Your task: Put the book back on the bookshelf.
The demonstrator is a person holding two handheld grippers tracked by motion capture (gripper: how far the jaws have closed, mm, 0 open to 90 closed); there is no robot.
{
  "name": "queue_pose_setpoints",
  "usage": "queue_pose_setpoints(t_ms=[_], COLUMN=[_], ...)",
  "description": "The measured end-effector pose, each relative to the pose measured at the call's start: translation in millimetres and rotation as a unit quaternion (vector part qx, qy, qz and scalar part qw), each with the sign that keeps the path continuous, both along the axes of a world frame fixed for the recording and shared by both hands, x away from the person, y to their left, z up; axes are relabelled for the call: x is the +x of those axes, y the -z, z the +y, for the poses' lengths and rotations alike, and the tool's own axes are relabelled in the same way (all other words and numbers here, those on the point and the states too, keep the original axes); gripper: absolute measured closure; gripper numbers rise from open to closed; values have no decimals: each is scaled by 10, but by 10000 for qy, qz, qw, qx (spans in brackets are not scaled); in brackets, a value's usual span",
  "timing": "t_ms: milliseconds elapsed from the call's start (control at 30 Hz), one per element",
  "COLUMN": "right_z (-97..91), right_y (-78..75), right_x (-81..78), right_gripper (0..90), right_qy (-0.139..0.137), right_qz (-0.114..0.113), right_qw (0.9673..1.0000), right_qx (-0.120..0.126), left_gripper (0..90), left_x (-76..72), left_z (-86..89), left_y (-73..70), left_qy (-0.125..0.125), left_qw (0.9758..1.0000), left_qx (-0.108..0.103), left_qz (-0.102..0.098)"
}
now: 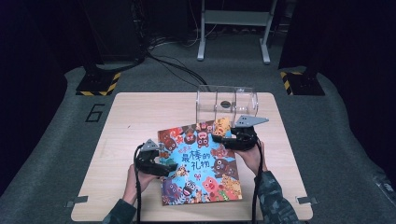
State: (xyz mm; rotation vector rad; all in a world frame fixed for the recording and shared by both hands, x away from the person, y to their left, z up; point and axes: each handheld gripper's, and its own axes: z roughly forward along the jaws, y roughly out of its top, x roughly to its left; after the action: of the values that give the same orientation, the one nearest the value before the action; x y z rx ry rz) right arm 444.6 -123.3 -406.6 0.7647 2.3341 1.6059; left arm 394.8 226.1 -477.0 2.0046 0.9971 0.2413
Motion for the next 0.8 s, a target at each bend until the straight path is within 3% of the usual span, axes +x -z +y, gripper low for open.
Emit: queue_pose_setpoints(t_ms=[100,133,167,300,433,533,600,800], right_z=[-5,-2,-6,-17,-5,-6,-22,-42], right_y=[-23,-38,-37,-21,-44,-41,-32,-31], right_x=[25,46,55,86,12,-11,-38,-93], right_gripper=[562,562,562,562,562,562,562,562], right_qy=[-44,-11,10,37,-80,-88,-133,-150], right_qz=[178,342,450,606,198,110,-51,-215], right_qw=[9998,9993,9989,9980,9994,9996,9997,9995], right_qx=[-41,-130,-138,-184,-261,-251,-217,-155], left_gripper=[61,74,79,85,84,84,82,71], left_x=[-14,-23,-22,-8,20,24,14,51], left_z=[19,18,13,6,20,21,10,9], left_y=[-9,-15,-10,0,23,22,23,15], left_qy=[17,33,3,17,69,103,62,164], left_qw=[10000,10000,9999,9999,10000,9999,9999,9992], left_qx=[35,-4,22,57,-35,-32,-125,-339], left_qz=[-91,-27,-108,-98,53,61,85,163])
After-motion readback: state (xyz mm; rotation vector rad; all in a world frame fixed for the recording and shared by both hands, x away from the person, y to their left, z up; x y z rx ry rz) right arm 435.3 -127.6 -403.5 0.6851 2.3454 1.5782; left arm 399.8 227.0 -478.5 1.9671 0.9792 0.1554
